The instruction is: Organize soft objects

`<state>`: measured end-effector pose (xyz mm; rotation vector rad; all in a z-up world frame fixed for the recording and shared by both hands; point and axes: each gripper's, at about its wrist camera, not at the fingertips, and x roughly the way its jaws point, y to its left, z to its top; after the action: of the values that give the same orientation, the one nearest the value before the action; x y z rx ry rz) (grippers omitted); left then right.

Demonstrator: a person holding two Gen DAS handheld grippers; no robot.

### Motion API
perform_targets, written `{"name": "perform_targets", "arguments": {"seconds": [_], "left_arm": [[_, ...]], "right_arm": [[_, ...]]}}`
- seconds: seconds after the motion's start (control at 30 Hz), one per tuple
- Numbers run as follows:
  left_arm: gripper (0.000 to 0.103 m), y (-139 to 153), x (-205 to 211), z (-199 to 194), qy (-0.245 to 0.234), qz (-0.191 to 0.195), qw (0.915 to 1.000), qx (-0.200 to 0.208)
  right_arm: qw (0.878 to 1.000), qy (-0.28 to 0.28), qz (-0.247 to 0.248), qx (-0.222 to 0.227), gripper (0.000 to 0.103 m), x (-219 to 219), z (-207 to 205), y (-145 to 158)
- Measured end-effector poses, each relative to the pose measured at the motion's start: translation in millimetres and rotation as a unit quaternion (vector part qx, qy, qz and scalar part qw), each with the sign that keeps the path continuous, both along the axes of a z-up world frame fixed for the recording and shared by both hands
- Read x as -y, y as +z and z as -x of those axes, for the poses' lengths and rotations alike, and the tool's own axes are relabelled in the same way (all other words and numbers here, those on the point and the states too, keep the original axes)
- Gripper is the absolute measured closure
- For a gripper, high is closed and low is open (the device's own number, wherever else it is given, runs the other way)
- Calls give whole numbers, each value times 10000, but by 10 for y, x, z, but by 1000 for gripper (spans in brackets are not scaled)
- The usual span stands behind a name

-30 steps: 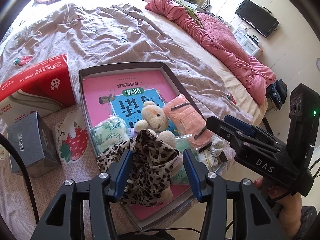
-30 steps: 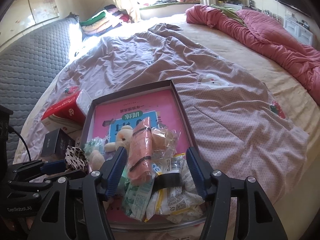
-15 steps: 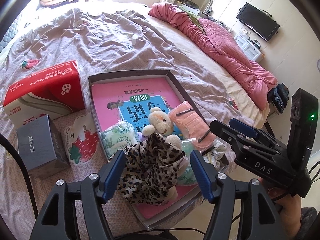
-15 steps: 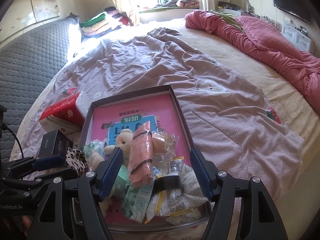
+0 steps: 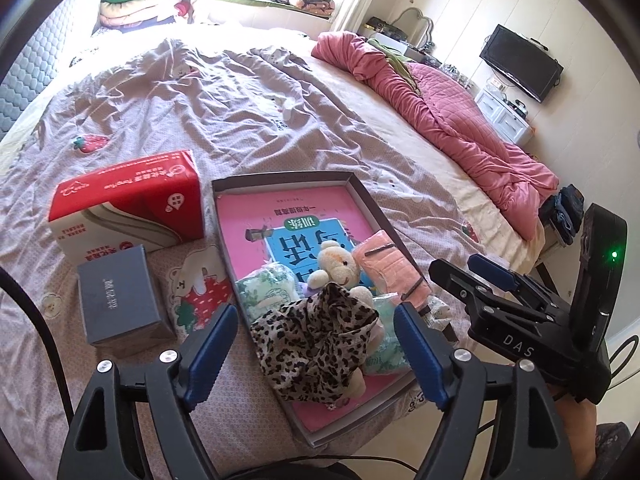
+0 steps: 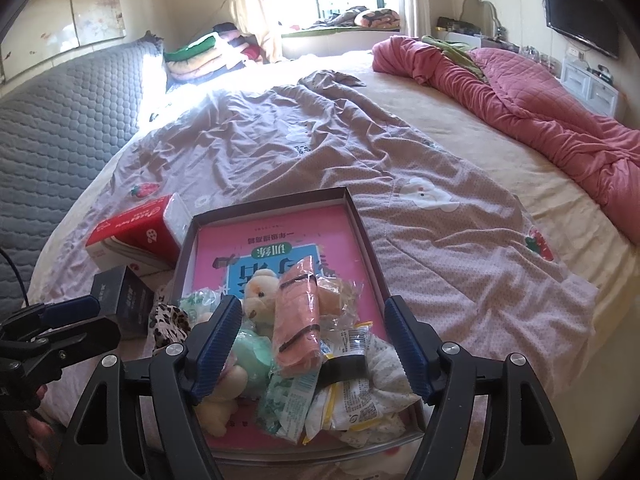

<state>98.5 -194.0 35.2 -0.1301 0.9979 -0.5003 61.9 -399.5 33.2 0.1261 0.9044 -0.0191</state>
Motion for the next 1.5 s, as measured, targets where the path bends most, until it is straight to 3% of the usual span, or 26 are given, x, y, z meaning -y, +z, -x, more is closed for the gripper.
{"name": "perform_targets", "arguments": {"seconds": [0.77, 1.17, 1.5], "left_arm": [[21, 287, -615, 415, 822, -365, 9948, 471], [21, 283, -775, 874, 945, -671, 9914, 602], [21, 281, -821, 1092, 1003, -838, 9897, 592]], "right_arm": [[9970, 316, -29, 703, 27, -441, 552, 551], [9950, 643, 40, 764, 26, -814, 1011, 585], [9961, 359, -54, 808, 26, -943, 1314, 595]]}}
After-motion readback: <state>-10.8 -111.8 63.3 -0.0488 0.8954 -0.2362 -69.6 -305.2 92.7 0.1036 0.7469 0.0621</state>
